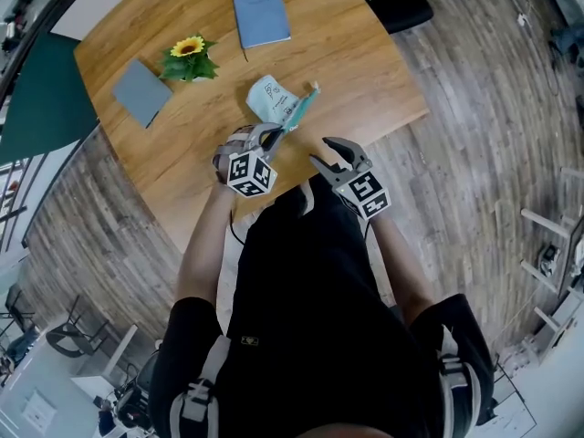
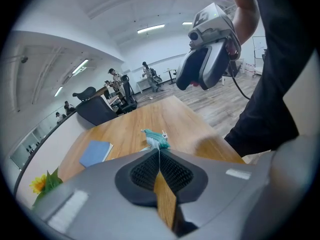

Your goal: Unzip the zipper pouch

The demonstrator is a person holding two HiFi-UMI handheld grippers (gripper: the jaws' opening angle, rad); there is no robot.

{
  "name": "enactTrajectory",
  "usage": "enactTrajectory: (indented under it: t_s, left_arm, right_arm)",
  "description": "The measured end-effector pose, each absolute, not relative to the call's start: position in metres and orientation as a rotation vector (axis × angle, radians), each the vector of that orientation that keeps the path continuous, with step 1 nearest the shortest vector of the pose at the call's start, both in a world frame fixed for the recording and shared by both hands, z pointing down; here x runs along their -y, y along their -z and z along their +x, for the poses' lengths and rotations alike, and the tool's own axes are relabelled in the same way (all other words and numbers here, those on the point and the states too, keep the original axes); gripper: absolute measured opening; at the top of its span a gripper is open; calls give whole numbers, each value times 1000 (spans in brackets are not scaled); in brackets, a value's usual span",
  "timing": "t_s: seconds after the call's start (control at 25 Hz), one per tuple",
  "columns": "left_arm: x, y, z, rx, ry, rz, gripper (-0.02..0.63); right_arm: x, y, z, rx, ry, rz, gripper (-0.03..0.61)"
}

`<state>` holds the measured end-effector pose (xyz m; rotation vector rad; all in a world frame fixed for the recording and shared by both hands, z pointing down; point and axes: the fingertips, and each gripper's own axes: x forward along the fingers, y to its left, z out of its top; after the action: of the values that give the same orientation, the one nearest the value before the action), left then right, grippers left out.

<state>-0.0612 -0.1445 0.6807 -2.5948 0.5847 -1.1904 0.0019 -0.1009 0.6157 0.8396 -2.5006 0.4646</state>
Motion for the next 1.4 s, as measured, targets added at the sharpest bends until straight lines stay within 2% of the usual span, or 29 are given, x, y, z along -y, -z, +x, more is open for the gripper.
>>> enactTrajectory:
  t_s: [0.44,1.4]
  left_arm:
    - [142,-638,-76,-721,1109,-2593,8]
    - [119,-584,-91,-729,1050,-2544,8]
  right_arm:
    - [103,-593,-12,2517,-402,795,183]
    - [116,-564,-37,2590,-320,771,147]
